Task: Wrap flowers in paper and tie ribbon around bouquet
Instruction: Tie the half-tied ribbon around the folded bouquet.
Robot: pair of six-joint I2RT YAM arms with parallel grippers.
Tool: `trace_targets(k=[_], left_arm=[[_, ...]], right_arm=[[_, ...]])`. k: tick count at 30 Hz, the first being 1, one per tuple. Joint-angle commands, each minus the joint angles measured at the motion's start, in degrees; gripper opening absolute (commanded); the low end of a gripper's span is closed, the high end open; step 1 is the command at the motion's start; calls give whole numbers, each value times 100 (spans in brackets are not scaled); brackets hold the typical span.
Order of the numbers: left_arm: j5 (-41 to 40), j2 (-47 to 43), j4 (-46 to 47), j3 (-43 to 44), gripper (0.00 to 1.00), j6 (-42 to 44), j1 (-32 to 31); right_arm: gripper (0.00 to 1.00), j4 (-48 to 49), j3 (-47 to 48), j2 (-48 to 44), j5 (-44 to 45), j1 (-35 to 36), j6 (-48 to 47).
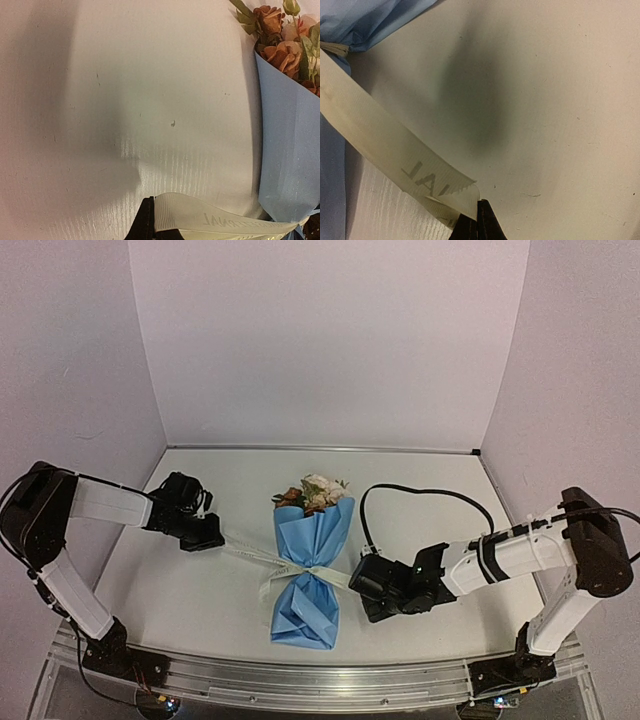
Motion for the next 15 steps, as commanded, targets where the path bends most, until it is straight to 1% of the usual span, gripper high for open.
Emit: trace_targets(k=[1, 8, 12, 15], left_arm=[[-638, -202, -113, -82, 0, 106, 255], [-513, -178, -66, -242, 0, -36, 472], [-257, -287, 92, -245, 0, 31, 465], [87, -396, 249, -222, 0, 130, 320]], right_arm=[[0, -702, -251, 5, -34, -99, 183], [0, -530, -635, -118, -236, -362, 522], [0, -380, -591, -144, -468, -362, 332], [0, -297, -407, -131, -682, -352, 140]])
